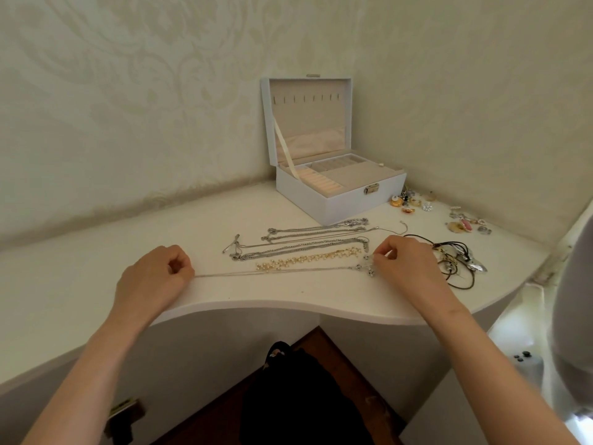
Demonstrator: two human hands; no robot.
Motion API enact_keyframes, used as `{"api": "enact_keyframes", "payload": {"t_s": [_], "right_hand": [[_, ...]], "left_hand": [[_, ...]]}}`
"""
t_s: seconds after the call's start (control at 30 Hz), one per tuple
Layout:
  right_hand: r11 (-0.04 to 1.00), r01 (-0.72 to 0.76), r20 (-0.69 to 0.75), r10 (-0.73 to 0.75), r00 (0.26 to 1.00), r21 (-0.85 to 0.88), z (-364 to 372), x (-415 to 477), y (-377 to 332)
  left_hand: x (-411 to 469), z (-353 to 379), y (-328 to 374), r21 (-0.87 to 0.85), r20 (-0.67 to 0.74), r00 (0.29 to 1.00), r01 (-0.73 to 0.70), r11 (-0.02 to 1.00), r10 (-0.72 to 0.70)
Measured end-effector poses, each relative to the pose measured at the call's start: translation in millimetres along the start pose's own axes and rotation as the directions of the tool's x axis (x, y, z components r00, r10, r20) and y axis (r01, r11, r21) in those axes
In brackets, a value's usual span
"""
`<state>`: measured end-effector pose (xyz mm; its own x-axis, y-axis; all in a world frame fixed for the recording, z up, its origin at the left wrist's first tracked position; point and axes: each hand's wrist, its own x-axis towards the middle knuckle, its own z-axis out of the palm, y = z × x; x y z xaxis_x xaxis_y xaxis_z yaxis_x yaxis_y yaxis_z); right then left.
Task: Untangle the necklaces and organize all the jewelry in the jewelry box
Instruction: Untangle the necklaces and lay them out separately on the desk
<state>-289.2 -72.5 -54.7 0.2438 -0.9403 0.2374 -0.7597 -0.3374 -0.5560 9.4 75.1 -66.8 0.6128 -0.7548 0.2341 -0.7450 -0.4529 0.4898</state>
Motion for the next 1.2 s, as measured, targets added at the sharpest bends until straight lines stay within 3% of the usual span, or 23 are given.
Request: {"api": "enact_keyframes", "payload": {"t_s": [0.2,0.43,0.67,0.9,1.2], "right_hand": [[0.997,0.062,-0.03,-0.063,0.998,-0.047,3,1,7],[1.0,0.026,-0.107,-0.026,0.994,0.002,-24,-6,23],[0.993,-0.091,0.035,0.094,0.995,-0.075,-48,-8,54],[0.987,-0.155,-0.256,0.16,0.953,0.041,-59,-2,80],[0.981,-0.193,-0.169,0.188,0.968,-0.014,-62,12,94]], "left_hand": [[-6,6,11,-0.052,-0.1,0.993,-0.067,0.996,0.061],[-17,38,56,-0.119,-0.083,0.951,-0.306,0.945,0.298],[-24,73,110,-0.145,-0.024,0.837,-0.544,0.827,0.546],[-29,97,170,-0.129,0.094,0.703,-0.693,0.709,0.705],[-41,119,212,-0.135,0.121,0.571,-0.801,0.583,0.812]]}}
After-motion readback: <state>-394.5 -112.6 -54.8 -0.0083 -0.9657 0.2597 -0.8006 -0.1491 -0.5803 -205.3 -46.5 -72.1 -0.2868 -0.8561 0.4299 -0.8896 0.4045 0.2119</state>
